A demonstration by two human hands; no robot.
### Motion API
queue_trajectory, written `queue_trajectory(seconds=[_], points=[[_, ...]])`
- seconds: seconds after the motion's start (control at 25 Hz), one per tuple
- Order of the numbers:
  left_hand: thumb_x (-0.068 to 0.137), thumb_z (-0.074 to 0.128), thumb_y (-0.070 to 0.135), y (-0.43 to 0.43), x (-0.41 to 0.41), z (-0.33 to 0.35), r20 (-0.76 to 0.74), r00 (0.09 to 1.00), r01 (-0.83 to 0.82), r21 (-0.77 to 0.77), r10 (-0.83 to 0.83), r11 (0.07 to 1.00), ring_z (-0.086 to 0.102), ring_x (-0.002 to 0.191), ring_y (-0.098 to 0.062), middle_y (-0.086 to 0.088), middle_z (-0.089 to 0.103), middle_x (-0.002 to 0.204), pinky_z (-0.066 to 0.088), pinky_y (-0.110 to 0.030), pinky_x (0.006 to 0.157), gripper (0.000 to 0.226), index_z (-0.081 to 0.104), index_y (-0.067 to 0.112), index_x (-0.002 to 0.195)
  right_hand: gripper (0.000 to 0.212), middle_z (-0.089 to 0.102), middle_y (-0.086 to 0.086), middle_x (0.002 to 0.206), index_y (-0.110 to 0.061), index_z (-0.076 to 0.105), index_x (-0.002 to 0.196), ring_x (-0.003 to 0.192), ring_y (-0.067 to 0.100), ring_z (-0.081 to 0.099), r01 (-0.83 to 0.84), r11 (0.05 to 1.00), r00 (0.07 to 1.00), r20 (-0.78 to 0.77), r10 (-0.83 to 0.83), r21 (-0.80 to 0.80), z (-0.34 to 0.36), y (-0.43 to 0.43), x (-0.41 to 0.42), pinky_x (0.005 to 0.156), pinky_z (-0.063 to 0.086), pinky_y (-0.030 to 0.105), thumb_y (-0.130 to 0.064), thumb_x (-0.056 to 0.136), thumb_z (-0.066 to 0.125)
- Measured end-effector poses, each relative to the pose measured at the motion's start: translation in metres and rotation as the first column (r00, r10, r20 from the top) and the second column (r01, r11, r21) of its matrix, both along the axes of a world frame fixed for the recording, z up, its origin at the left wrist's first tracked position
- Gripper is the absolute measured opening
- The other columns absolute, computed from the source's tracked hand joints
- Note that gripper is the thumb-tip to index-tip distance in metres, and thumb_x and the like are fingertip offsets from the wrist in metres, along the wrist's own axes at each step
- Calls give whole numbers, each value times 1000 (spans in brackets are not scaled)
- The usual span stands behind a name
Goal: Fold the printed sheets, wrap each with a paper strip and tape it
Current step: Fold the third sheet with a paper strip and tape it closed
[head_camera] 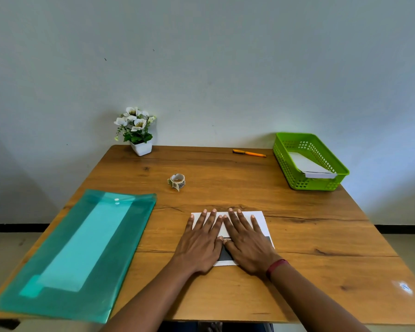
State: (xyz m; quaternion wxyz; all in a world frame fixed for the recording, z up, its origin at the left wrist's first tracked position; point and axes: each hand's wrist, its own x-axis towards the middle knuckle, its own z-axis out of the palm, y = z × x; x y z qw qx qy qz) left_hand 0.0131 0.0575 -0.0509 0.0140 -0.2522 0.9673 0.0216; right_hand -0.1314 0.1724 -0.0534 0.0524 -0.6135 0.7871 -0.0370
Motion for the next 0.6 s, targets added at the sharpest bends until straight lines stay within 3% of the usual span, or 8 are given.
queue_trajectory(seconds=[0.2, 0.48, 0.6], points=[[99, 12, 60, -3, -2, 0, 21, 993, -118, 77, 117, 990, -20, 150, -20, -4, -25, 162, -9, -42, 123, 77, -17, 16, 155, 73, -25, -3, 159, -30, -18, 151, 148, 16, -24, 74, 997, 997, 32, -74, -8, -3, 7, -10, 120, -13, 36, -71, 93, 2], [98, 13, 63, -15, 4, -1, -5, 971, -239, 109, 241, 965, -15, 152, -20, -7, -18, 164, -9, -38, 122, 82, -11, 12, 157, 80, -18, 3, 163, -24, -9, 156, 149, 18, -20, 186, 982, 981, 59, -186, -10, -2, 20, -22, 119, -12, 35, -70, 91, -4], [97, 16, 66, -21, 9, 0, -11, 977, -208, 125, 211, 970, -11, 152, -20, -6, -13, 166, -6, -39, 121, 82, -6, 14, 158, 82, -14, 5, 164, -24, -6, 157, 150, 20, -17, 195, 981, 978, 76, -194, -2, -1, 21, -22, 121, -8, 36, -71, 89, -4]])
